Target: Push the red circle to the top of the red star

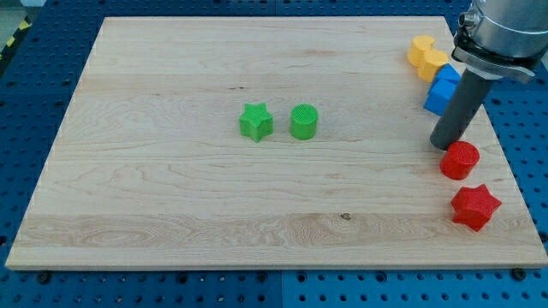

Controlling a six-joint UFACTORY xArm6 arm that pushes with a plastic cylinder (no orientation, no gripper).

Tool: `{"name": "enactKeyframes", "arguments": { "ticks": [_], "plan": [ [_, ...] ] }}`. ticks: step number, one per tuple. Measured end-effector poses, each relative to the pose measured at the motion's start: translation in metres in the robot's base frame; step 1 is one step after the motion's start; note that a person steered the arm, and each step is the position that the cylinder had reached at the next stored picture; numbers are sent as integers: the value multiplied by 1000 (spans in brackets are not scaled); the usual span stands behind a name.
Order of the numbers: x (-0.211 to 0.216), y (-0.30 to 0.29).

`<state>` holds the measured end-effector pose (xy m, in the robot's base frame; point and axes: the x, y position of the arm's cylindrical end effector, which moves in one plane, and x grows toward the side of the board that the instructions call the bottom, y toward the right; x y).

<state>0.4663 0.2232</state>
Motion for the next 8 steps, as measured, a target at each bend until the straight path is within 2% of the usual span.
{"name": "enactKeyframes", "arguments": {
  "ticks": [6,8],
  "plan": [
    [30,7],
    [10,7]
  ]
}}
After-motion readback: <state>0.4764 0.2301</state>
